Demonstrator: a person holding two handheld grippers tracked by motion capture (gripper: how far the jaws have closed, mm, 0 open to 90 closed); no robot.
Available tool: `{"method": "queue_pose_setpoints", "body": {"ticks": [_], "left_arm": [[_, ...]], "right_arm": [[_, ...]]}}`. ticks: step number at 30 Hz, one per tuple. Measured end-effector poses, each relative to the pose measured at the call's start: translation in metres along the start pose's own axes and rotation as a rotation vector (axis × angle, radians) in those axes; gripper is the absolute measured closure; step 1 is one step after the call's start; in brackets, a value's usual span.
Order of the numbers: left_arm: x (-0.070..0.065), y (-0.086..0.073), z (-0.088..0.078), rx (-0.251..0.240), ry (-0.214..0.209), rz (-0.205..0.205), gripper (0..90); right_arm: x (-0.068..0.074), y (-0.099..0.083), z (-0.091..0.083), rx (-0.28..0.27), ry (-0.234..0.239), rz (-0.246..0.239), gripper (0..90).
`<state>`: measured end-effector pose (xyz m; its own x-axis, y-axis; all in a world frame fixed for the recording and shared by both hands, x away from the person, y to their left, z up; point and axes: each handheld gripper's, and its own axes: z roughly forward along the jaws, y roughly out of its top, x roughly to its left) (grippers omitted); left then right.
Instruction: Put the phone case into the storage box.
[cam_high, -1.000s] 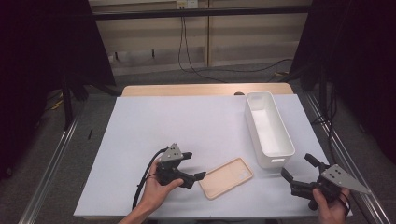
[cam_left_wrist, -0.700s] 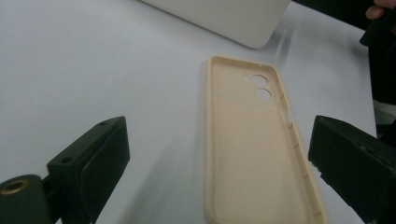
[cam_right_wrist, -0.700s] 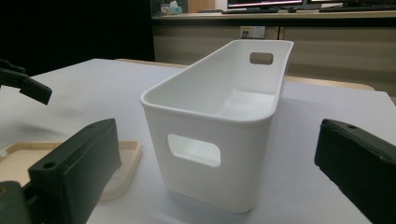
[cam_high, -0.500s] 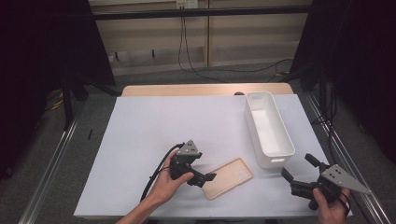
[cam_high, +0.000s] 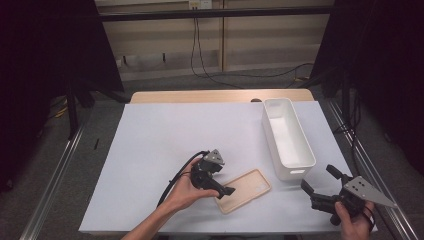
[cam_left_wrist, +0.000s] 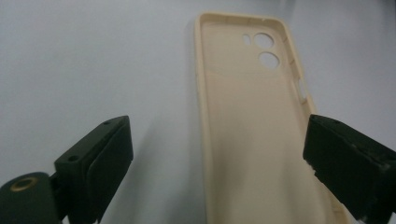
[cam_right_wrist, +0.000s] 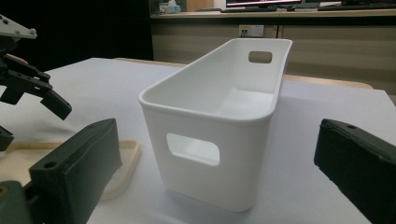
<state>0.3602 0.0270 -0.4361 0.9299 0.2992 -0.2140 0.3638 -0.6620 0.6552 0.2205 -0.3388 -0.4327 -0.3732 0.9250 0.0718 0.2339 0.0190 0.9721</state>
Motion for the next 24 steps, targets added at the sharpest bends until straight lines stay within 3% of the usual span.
{"method": "queue_pose_setpoints", "body": {"ticks": [4, 10, 18, 21, 24], "left_arm": [[0.0009, 0.0040, 0.0016, 0.046, 0.029, -0.002, 12.5], [0.0028, 0.0026, 0.0018, 0.126, 0.040, 0.008, 17.3], [0.0039, 0.0012, 0.0050, 0.164, 0.058, 0.009, 27.6], [0.0014, 0.0016, 0.0056, 0.180, 0.083, 0.036, 30.0], [-0.0001, 0.0022, 0.0061, 0.181, 0.095, 0.036, 32.9]], "right_arm": [[-0.0011, -0.0002, -0.0002, 0.001, -0.007, 0.002, 0.3], [-0.0004, -0.0004, 0.0003, 0.004, -0.005, 0.002, 0.4], [0.0000, -0.0007, 0.0011, 0.008, -0.003, -0.005, 0.6], [0.0003, -0.0007, 0.0010, 0.010, -0.004, -0.005, 0.6], [0.0007, -0.0006, 0.0013, 0.008, -0.005, -0.001, 0.6]]}}
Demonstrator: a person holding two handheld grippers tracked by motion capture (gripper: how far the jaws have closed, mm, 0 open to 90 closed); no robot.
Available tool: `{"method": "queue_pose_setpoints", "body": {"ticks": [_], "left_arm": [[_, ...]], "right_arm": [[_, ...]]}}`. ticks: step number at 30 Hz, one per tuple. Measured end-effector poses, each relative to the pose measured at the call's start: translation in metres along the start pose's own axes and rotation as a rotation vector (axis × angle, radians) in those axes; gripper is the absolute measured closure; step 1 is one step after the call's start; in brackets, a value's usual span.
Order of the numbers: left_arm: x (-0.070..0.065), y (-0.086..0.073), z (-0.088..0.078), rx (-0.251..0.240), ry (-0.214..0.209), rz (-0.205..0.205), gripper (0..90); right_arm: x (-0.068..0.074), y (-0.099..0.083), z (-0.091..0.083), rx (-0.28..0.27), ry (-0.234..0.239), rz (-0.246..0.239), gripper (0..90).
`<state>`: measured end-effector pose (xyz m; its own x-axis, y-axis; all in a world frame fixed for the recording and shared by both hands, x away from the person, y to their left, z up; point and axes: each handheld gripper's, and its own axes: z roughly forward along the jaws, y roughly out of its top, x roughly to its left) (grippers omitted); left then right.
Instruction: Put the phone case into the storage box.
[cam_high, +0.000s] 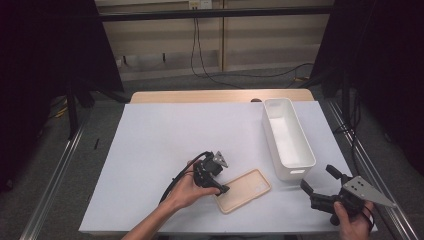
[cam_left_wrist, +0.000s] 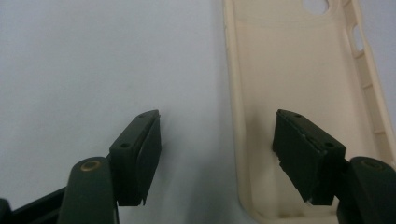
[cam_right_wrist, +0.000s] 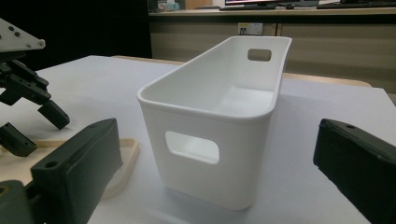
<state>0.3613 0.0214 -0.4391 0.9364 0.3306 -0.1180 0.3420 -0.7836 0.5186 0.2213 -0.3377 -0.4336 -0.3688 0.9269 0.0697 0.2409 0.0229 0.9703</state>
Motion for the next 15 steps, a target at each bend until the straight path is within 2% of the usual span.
{"method": "queue_pose_setpoints", "body": {"ticks": [10, 15], "left_arm": [[0.0016, 0.0006, -0.0013, 0.009, -0.002, -0.004, 38.6], [0.0024, -0.0005, -0.0031, 0.001, -0.018, -0.014, 49.8]], "right_arm": [[0.0004, 0.0002, 0.0001, 0.002, 0.002, -0.002, 0.7], [0.0003, 0.0000, 0.0004, 0.002, 0.002, -0.003, 0.6]]}}
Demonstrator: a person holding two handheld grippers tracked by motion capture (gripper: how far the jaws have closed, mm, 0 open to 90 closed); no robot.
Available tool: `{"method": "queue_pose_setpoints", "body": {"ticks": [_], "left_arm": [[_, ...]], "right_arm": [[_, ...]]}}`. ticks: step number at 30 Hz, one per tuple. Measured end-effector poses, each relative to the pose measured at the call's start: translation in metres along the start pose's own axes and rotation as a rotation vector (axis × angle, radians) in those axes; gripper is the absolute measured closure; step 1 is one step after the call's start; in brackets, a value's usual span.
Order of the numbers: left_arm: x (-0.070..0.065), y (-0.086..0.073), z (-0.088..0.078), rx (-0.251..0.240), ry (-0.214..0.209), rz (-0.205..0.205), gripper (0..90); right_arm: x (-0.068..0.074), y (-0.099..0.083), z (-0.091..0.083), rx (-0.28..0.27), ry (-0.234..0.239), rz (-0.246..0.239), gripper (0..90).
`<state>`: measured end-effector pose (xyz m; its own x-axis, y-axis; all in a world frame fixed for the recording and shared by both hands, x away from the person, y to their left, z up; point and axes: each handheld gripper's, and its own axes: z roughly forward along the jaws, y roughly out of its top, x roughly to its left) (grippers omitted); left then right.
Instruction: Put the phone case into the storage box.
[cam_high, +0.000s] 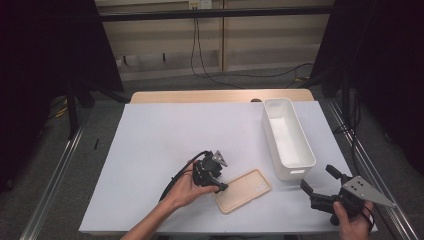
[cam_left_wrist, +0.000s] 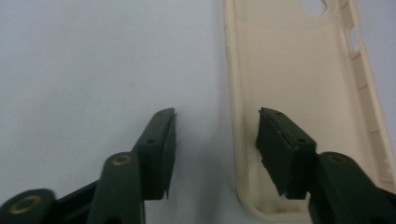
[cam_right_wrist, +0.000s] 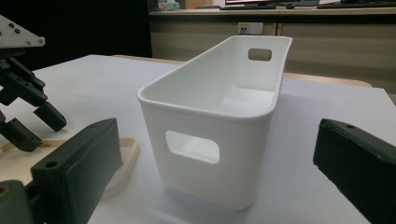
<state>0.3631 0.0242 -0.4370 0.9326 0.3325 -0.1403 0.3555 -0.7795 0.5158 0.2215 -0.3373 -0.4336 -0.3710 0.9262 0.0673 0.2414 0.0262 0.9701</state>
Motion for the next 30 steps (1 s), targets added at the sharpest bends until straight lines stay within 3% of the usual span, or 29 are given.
{"method": "queue_pose_setpoints", "body": {"ticks": [6, 10, 17, 19, 30], "left_arm": [[-0.0002, 0.0008, -0.0012, 0.007, -0.012, -0.003, 60.0], [-0.0029, 0.0013, -0.0007, 0.005, -0.038, -0.005, 72.2], [-0.0030, 0.0018, -0.0001, 0.006, -0.045, -0.018, 73.1], [-0.0027, 0.0020, 0.0003, 0.006, -0.070, -0.023, 80.1], [-0.0023, 0.0042, 0.0011, 0.014, -0.066, -0.051, 82.8]], "right_arm": [[0.0003, -0.0001, 0.0003, 0.003, 0.004, -0.007, 0.6], [0.0000, -0.0001, 0.0001, 0.003, 0.003, -0.007, 0.6], [0.0002, -0.0001, 0.0000, 0.002, 0.003, -0.008, 0.6], [0.0003, -0.0001, 0.0002, 0.002, 0.003, -0.008, 0.6], [0.0010, -0.0003, 0.0008, 0.005, 0.006, -0.008, 0.6]]}}
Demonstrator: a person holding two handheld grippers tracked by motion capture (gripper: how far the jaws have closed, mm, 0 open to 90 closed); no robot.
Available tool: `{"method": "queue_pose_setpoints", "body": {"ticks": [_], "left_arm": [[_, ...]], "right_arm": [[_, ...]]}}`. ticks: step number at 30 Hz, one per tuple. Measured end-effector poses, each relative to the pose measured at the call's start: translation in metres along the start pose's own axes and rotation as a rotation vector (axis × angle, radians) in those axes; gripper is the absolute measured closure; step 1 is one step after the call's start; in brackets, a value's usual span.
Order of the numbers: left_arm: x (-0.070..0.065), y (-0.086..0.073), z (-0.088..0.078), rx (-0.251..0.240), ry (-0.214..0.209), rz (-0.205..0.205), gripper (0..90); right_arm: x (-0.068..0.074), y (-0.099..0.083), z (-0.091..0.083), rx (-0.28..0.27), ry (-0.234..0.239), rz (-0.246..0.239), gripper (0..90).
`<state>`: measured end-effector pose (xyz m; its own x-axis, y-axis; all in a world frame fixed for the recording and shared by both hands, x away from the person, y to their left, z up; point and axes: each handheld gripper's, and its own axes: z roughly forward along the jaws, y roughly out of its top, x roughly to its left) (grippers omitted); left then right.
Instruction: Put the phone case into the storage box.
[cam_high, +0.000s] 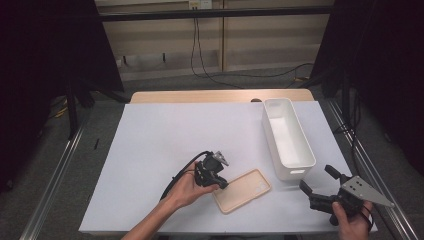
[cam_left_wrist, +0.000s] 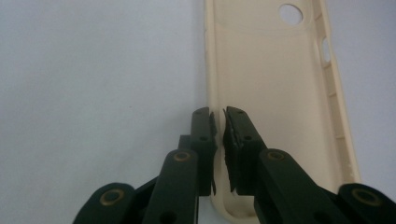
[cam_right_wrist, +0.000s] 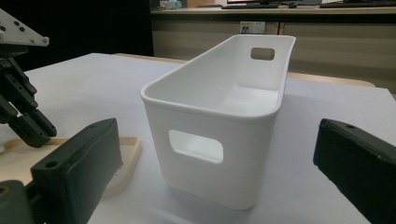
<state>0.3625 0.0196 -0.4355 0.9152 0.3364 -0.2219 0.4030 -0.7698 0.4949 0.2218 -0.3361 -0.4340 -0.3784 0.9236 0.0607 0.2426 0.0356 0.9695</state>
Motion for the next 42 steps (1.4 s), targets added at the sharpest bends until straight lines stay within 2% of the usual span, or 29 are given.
{"method": "queue_pose_setpoints", "body": {"ticks": [6, 14, 23, 27, 35, 39, 42], "left_arm": [[0.0006, 0.0005, 0.0002, -0.006, 0.003, -0.011, 85.8], [-0.0011, 0.0006, -0.0002, 0.000, 0.018, 0.007, 86.5], [-0.0036, -0.0006, -0.0004, -0.013, 0.036, 0.009, 87.5], [-0.0014, -0.0023, -0.0006, -0.026, 0.024, -0.008, 87.6], [0.0009, -0.0051, -0.0017, -0.044, 0.012, -0.010, 87.6], [0.0015, -0.0068, -0.0018, -0.062, -0.004, -0.033, 87.5], [-0.0001, -0.0068, -0.0021, -0.072, 0.002, -0.046, 87.6]], "right_arm": [[0.0000, -0.0001, 0.0001, 0.001, 0.001, -0.001, 0.6], [0.0003, -0.0002, 0.0005, 0.004, 0.003, -0.002, 0.6], [-0.0001, -0.0002, 0.0004, 0.002, 0.003, -0.001, 0.6], [-0.0008, -0.0002, 0.0001, 0.000, 0.001, 0.000, 0.6], [-0.0008, -0.0001, -0.0004, -0.002, -0.001, 0.005, 0.6], [-0.0007, 0.0000, -0.0006, -0.002, 0.000, 0.004, 0.6], [-0.0009, -0.0001, -0.0006, -0.002, -0.001, 0.005, 0.7]]}}
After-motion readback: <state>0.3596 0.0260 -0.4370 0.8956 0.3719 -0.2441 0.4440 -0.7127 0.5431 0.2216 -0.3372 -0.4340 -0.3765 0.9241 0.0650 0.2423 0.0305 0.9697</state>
